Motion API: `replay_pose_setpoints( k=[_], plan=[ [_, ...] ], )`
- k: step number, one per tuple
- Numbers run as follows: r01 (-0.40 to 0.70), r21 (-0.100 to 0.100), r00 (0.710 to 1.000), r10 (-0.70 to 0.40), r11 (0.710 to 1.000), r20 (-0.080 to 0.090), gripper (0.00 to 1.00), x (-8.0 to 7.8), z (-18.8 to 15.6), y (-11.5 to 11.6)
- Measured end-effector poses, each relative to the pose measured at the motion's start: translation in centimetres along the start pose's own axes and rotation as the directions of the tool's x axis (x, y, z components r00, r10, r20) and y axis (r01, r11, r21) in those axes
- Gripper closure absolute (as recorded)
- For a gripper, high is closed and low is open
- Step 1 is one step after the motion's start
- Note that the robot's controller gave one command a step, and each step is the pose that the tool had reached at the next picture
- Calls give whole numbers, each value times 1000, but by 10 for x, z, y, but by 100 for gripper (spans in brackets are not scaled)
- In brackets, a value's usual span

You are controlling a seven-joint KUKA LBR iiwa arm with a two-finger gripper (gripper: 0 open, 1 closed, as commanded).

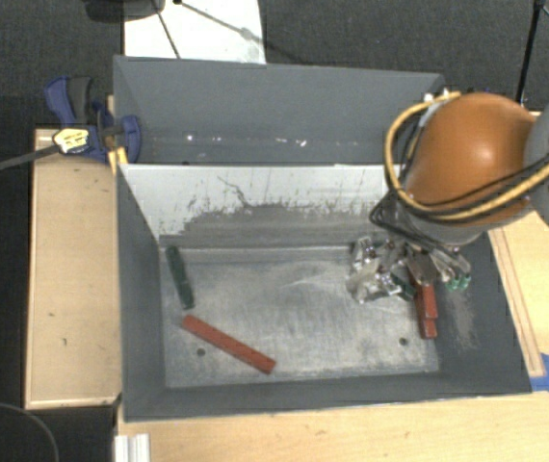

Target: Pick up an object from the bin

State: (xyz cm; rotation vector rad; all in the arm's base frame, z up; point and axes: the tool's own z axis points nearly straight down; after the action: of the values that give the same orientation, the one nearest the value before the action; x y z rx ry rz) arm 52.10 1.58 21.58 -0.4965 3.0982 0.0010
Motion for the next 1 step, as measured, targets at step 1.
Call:
replay_pose_setpoints(
  k=[1],
  plan=[
    [0,0,1000,0,1000,0,100,0,0,0]
  ],
)
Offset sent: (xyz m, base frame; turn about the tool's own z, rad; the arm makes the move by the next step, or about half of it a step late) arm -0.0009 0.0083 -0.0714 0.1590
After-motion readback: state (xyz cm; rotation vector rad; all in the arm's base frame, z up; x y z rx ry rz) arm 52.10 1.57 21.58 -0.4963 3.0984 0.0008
